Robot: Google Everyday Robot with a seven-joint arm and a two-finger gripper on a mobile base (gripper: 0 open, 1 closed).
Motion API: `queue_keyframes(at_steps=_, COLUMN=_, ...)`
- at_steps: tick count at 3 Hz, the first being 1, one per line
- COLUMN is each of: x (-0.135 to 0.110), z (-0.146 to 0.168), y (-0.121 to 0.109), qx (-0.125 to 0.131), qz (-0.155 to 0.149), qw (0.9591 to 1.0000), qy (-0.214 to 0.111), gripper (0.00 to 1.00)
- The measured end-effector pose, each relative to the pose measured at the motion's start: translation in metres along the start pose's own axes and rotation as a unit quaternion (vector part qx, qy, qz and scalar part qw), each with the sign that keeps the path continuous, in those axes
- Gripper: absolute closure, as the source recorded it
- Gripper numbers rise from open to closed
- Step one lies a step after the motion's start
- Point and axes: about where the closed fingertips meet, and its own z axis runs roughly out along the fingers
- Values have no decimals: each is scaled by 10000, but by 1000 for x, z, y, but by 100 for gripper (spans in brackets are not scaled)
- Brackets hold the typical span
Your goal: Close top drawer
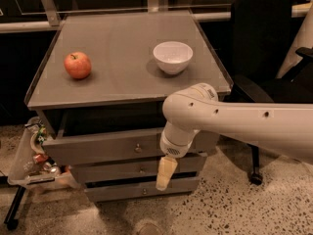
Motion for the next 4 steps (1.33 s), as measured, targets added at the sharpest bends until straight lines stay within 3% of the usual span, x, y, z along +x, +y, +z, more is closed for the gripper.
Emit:
queue_keyframes(at_steps=1, x=0, z=0, y=0, qx=0, qz=0, qw=10000, qy=0, gripper=0)
queue_keyframes(at_steps=2, x=0, z=0, y=0, qx=0, qz=0, qw=10000, qy=0, gripper=18)
queue_keyframes(at_steps=4, x=0, z=0, y=0, qx=0, qz=0, qw=10000, qy=1, gripper=65)
